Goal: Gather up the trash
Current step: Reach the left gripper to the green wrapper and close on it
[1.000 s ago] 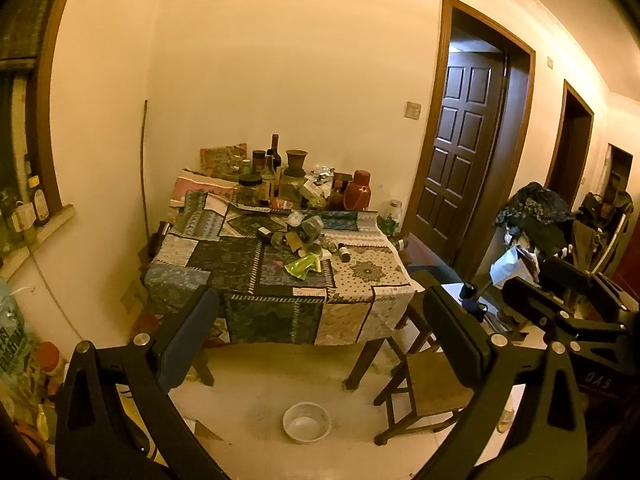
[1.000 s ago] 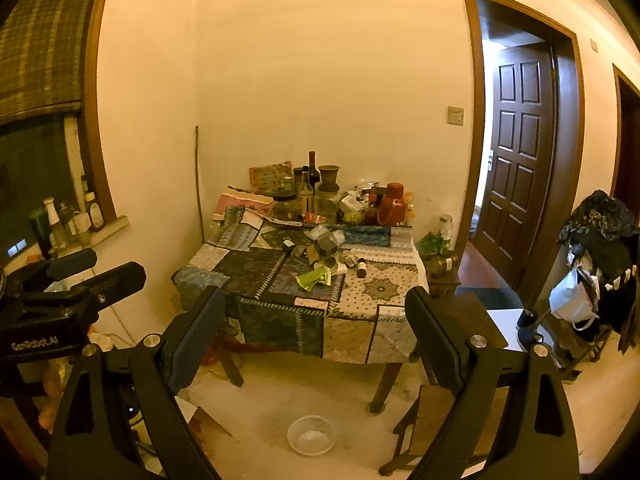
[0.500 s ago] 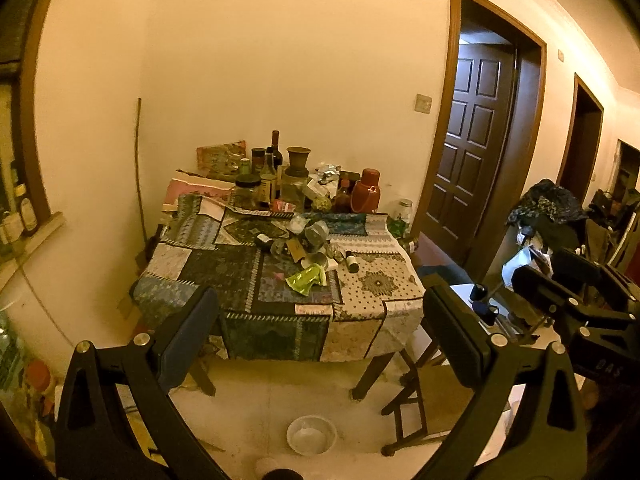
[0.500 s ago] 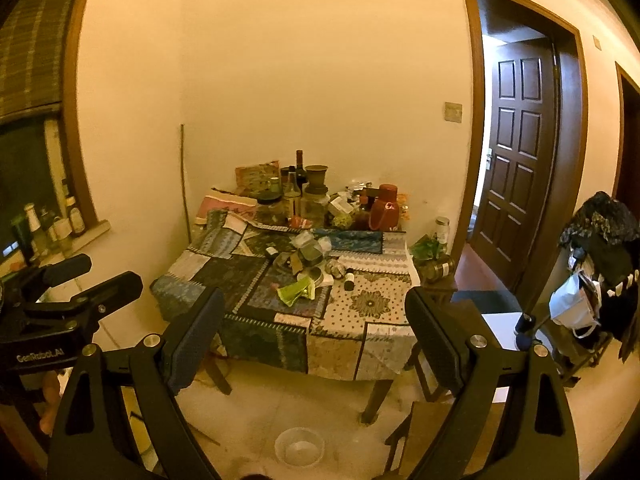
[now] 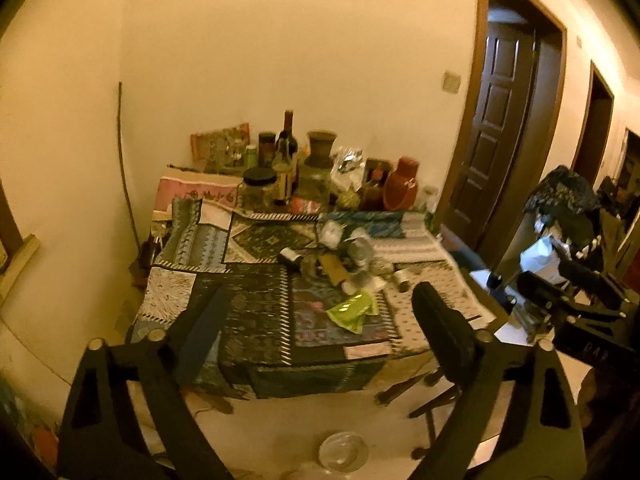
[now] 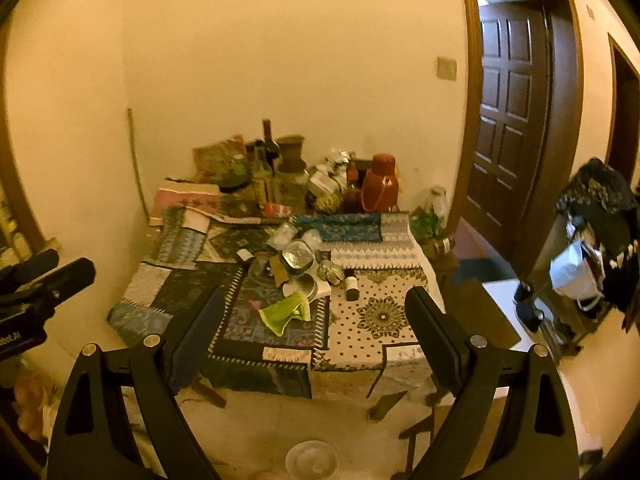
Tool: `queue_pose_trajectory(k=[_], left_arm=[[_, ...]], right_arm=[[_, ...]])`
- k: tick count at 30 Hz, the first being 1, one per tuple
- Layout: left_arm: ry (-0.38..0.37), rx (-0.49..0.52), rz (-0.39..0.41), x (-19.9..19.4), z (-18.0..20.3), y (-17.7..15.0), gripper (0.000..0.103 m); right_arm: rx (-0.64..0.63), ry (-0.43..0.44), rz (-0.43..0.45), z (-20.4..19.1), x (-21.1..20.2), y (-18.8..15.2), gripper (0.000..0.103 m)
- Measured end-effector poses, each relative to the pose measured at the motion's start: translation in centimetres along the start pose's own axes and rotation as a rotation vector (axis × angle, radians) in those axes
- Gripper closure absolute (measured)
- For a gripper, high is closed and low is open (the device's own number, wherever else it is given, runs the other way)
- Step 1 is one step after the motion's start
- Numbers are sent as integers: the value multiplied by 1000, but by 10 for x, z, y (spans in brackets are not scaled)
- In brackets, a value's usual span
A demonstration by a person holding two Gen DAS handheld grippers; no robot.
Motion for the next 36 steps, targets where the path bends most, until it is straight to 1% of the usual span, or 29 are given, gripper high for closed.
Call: queue_pose_trajectory(k=[2, 4, 5, 8, 10, 17, 19, 22, 25, 28, 30, 32, 34, 36], left_arm=[[5, -1, -22, 21, -11, -2, 17], [11, 1, -61, 45, -19, -7, 21], [8, 2, -83, 57, -22, -9, 24], [-28, -19, -158, 93, -22, -21, 27], [-32, -25, -185, 113, -24, -27, 28], [12, -30, -238, 172, -23, -34, 28], [38, -40, -254, 189, -22, -38, 28], [83, -74, -300, 215, -22, -44, 28], [105, -122, -341, 239, -23, -49, 28], [152, -160, -381, 261, -29, -57, 28], [167, -191, -400, 270, -32, -63, 28], [173, -227, -425, 277, -35, -71, 28], [174, -244, -448, 283, -35, -79, 28], [178, -252, -468, 287, -33, -87, 28]], right_arm=[[14, -28, -31, -1, 19, -2, 13], [38, -25, -77, -2, 39, -5, 13], [57, -16, -103, -2, 50, -8, 13], [105, 34, -173, -7, 82, -14, 13], [118, 55, -211, -9, 102, -18, 13], [134, 117, -305, -11, 177, -21, 13], [123, 141, -326, -12, 199, -20, 13], [97, 186, -374, -14, 237, -22, 13], [66, 221, -437, -15, 274, -29, 14], [4, 252, -506, -17, 308, -41, 14], [-49, 270, -545, -21, 326, -51, 18], [-98, 286, -572, -22, 339, -58, 19], [-155, 292, -588, -26, 351, -64, 25], [-208, 295, -595, -30, 360, -68, 39]])
Point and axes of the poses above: each gripper's, at about its wrist camera, not at the fingertips, and x roughly the way its jaws point, z to its right, y to its top, the point moved 10 cm from there along x, roughly the way its jaws point, and after that the axes turned 8 degrees about z, right-handed, at the moved point
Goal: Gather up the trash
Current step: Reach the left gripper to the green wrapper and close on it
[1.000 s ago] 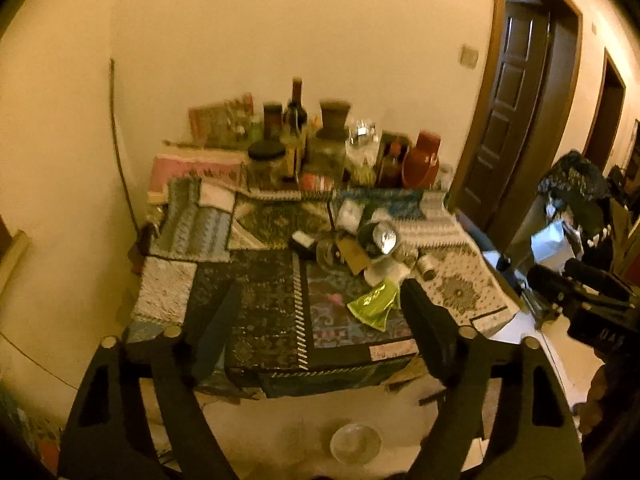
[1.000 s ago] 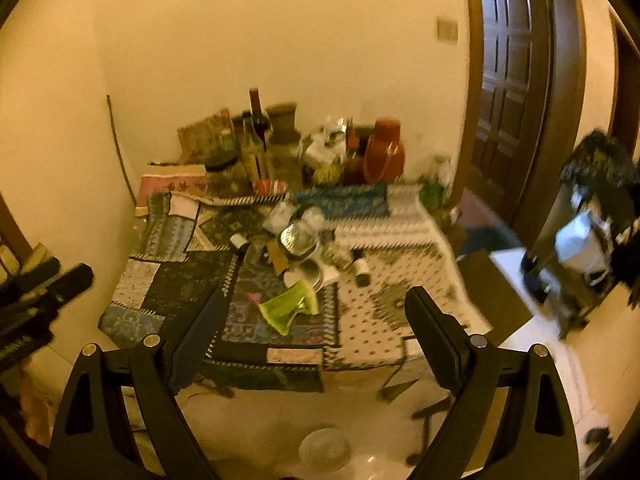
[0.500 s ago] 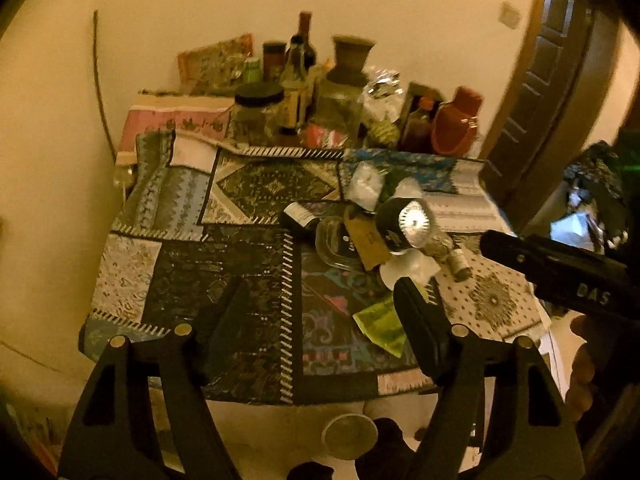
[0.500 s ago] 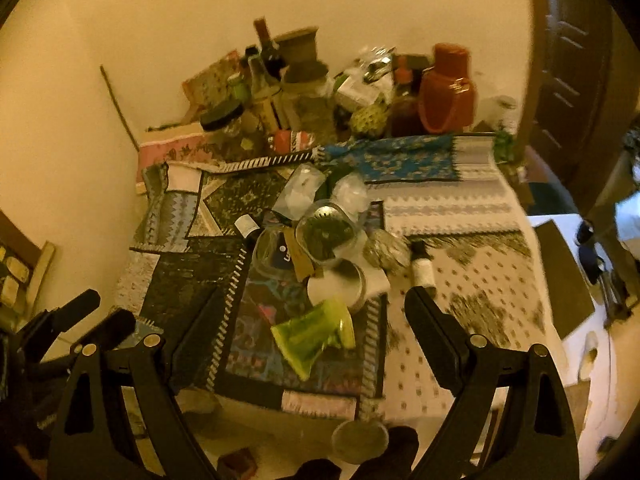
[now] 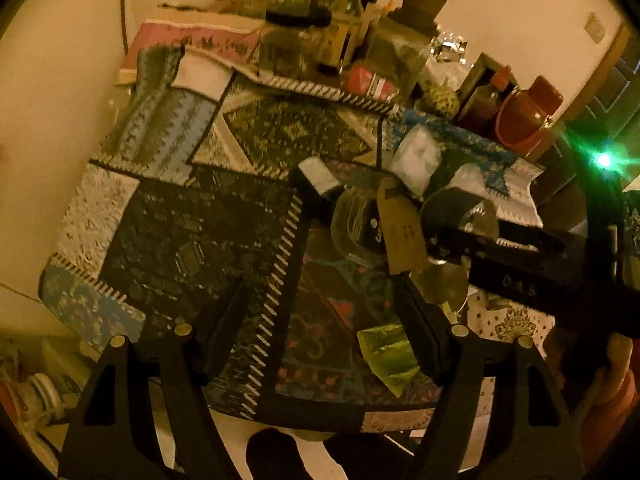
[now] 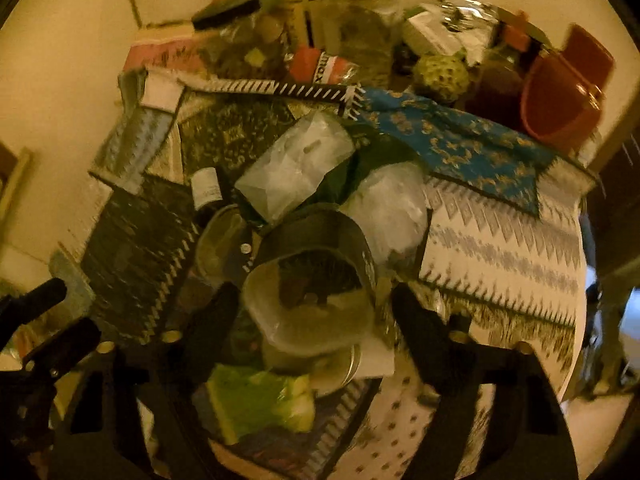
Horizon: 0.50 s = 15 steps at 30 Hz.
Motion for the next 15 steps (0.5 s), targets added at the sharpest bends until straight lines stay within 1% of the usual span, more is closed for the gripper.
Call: queue_pose_trajectory(k=[3, 8, 12, 15], left_arm=[[-17, -3, -35, 10, 7, -9, 28], [-63, 37, -83, 24, 31, -22, 28], [-121, 107, -124, 35, 59, -34, 28], [-134, 186, -149, 45, 78, -43, 28]], right_arm=[[-22, 3, 5, 3, 6, 3, 40], [5, 55, 34, 5, -6, 8, 41], [84, 74, 75, 17, -29, 10, 42], [140, 63, 97, 34, -48, 5, 42]])
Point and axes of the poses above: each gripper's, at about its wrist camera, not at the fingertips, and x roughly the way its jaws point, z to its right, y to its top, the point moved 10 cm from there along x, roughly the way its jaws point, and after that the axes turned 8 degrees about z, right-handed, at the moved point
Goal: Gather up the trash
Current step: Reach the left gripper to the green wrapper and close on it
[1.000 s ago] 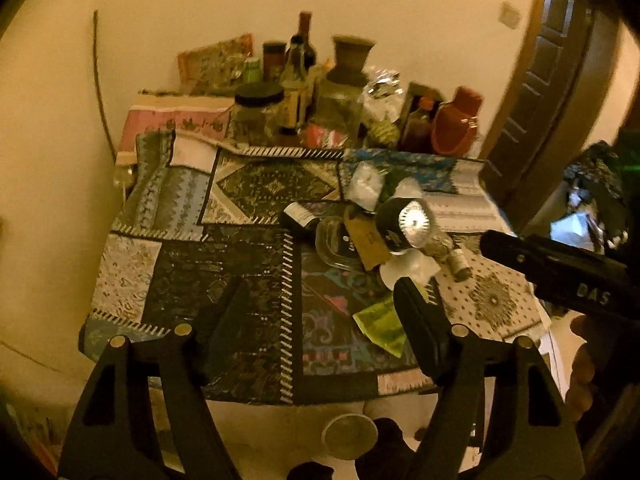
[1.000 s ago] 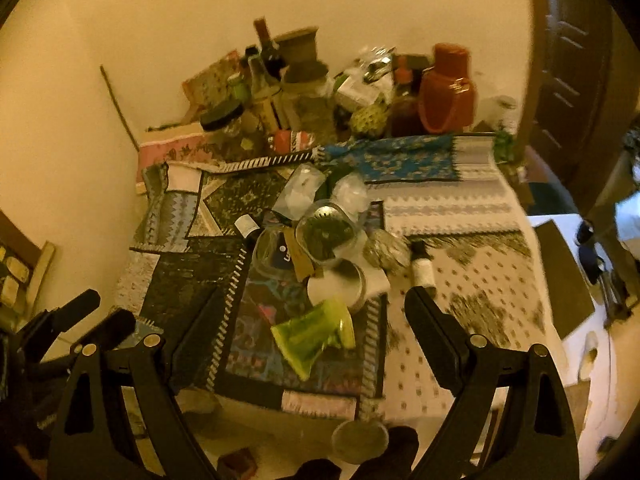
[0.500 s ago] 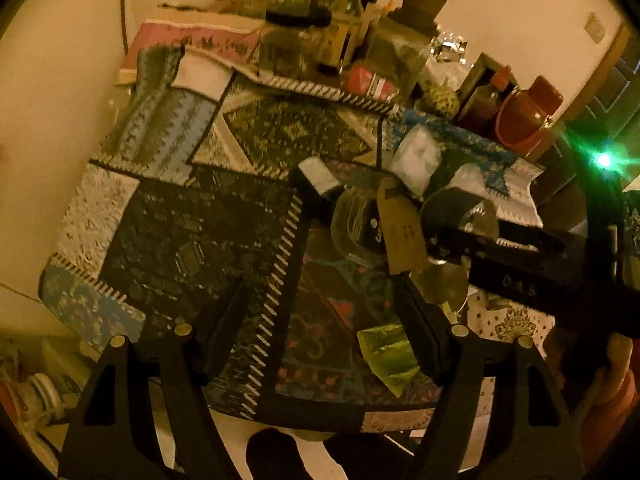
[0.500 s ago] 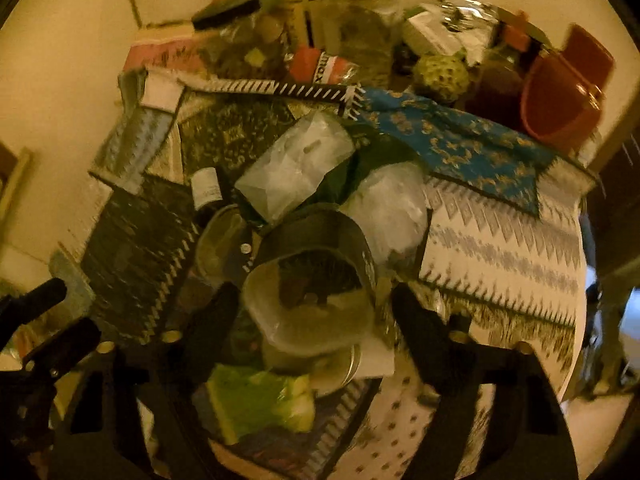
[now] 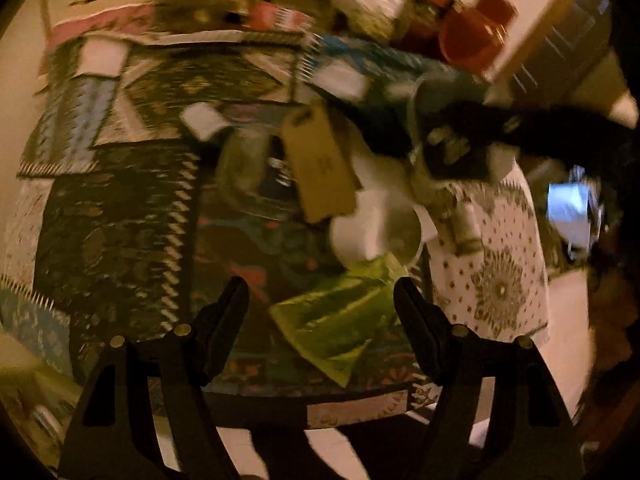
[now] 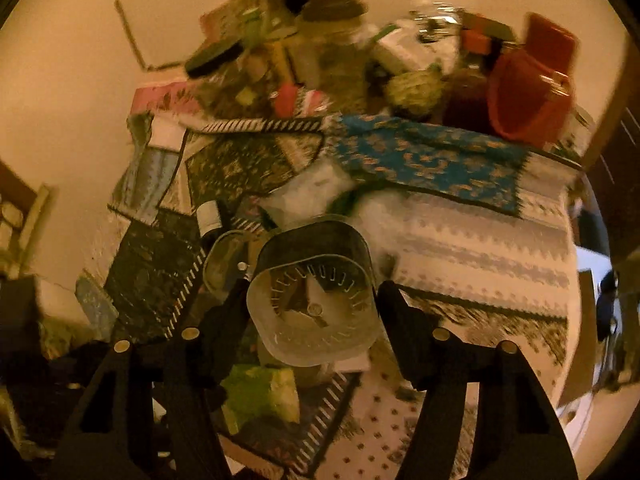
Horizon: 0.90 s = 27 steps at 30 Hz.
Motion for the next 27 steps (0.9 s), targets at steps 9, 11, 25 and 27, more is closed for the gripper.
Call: queue_pose_trajectory(k=[9, 11, 25, 27], left_arm=[[-3, 176, -104, 44, 27, -19, 28], [0, 194, -131, 54, 28, -23, 28], [33, 327, -167, 60, 39, -45, 28], [28, 329, -165, 56, 36, -51, 30]], right_arm=[[87, -83, 16, 49, -38, -20, 43], [114, -98, 19, 58, -42, -24, 44], [161, -100, 28, 71, -59, -43, 45], [158, -95, 29, 67, -60, -44, 45]])
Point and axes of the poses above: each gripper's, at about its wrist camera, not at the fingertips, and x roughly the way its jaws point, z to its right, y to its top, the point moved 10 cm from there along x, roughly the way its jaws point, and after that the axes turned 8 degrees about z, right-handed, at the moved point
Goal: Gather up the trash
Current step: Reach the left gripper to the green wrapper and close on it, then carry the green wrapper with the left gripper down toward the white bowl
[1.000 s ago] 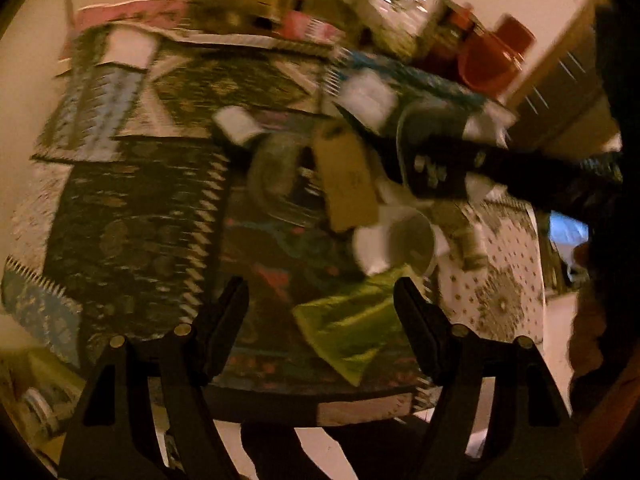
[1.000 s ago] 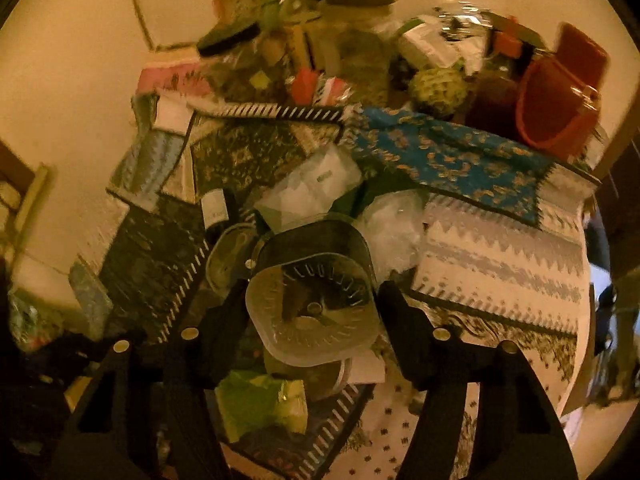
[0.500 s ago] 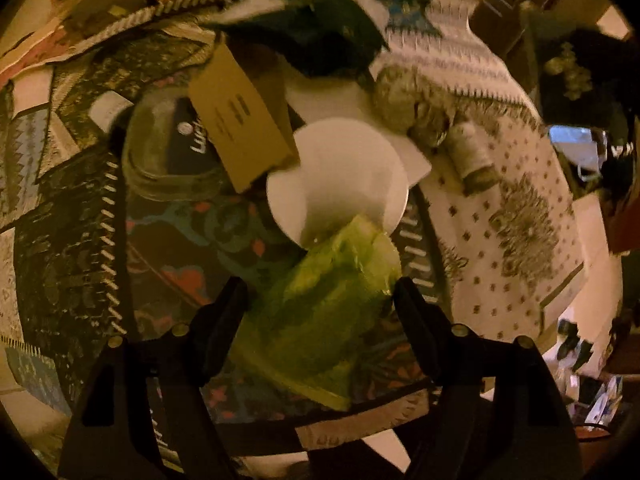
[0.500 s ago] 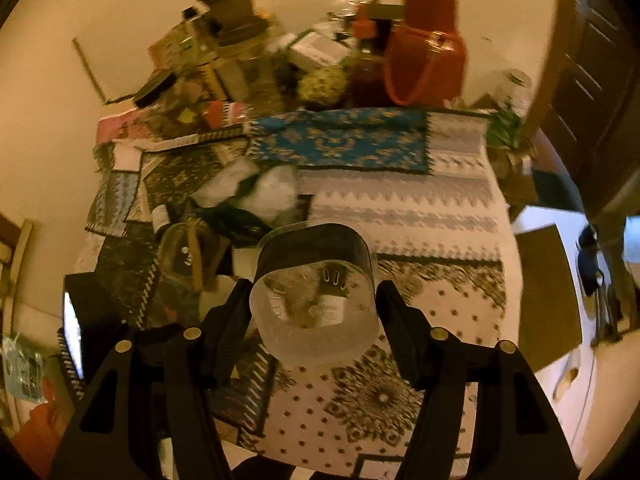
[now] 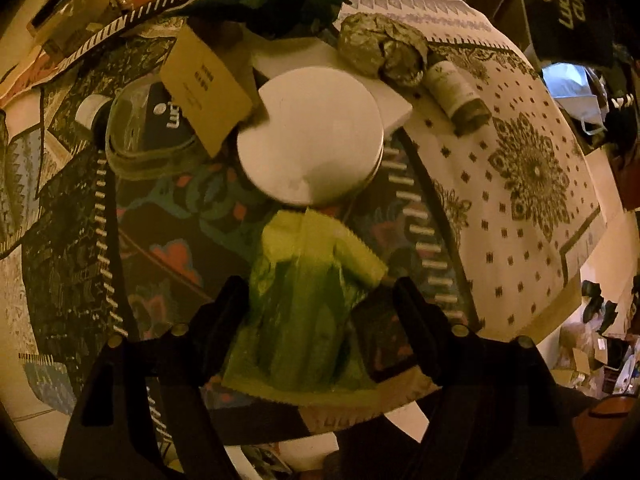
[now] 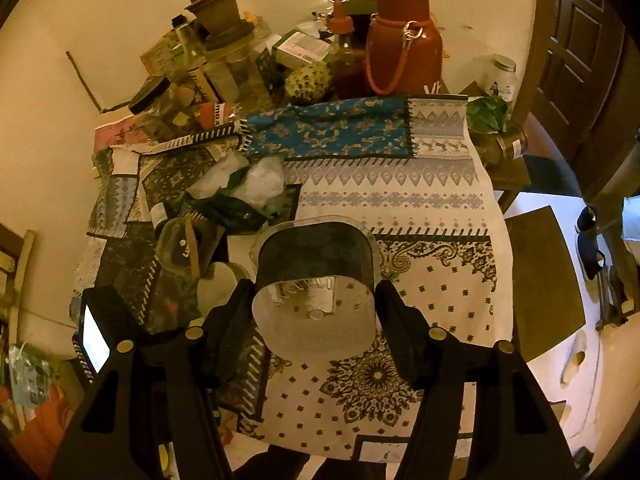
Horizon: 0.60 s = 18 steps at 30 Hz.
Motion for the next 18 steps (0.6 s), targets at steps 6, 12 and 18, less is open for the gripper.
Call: queue_pose_trajectory(k=[6, 12, 18], left_arm=[[7, -60, 9, -16, -12, -21, 76], [-62, -181, 48, -39, -43, -31, 82], [-93, -210, 183, -98, -70, -33, 82]], right_arm=[[-3, 13, 8, -14, -5, -4, 45], [6, 9, 41, -31, -17, -9, 46], [42, -32, 107, -48, -40, -17, 46]])
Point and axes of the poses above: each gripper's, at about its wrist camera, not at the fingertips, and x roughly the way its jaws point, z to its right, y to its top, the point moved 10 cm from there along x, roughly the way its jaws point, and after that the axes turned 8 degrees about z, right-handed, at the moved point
